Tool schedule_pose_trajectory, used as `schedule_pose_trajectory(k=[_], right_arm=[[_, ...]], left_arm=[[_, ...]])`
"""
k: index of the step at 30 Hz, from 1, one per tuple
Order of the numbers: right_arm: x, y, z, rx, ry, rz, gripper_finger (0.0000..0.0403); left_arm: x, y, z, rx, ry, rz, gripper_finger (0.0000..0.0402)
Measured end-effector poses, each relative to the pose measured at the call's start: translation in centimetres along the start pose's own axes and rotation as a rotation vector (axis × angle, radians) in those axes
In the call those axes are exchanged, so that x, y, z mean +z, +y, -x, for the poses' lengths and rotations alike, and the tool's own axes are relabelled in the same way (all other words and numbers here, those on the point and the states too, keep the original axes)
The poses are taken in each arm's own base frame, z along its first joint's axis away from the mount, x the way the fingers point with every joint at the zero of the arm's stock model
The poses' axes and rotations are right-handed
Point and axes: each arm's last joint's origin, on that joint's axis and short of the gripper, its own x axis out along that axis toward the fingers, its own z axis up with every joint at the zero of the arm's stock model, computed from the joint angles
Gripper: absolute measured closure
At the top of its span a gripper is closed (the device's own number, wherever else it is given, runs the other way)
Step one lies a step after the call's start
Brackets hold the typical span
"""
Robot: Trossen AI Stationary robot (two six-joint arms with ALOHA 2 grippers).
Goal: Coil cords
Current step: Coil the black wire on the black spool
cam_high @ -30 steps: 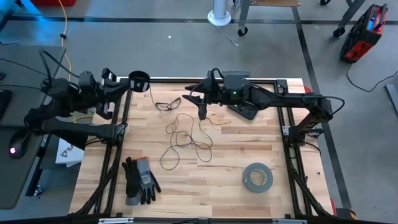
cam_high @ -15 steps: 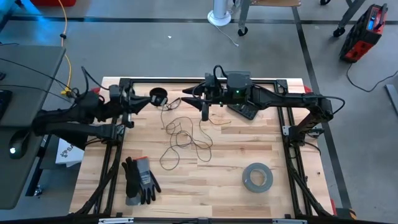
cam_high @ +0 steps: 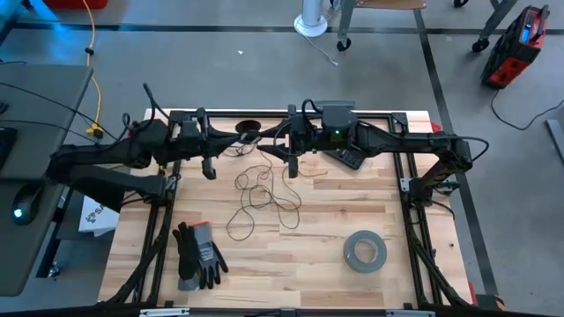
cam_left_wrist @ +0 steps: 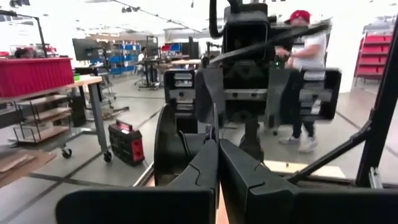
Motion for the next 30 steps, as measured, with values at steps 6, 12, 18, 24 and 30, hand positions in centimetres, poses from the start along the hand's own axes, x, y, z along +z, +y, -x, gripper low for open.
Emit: schedule_pose_trajectory(k=[6,12,18,24,30], right_arm=[[0.7,0.0,1.1,-0.005,0.025,0.054,0.0247],[1.2,0.1,2.0,-0.006,0.052,0.083,0.0247],[0.7,0.1,2.0,-0.011,0.103,0.080,0.0247],[0.5,0.0,2.0,-0.071,0.125,0.137,0.0247],[0.5,-0.1,2.0,-0.094,0.125,0.146,0.0247]], left_arm=[[0.0,-0.3,-0.1,-0.014,0.010,0.005,0.0401],[0.1,-0.7,-0.1,-0.035,0.007,-0.017,0.0401],[0.0,-0.7,-0.2,-0.016,0.007,-0.031,0.0401],[0.0,-0.7,-0.2,-0.016,0.008,-0.060,0.0401],[0.0,-0.7,-0.2,-0.025,0.009,-0.072,0.0401]])
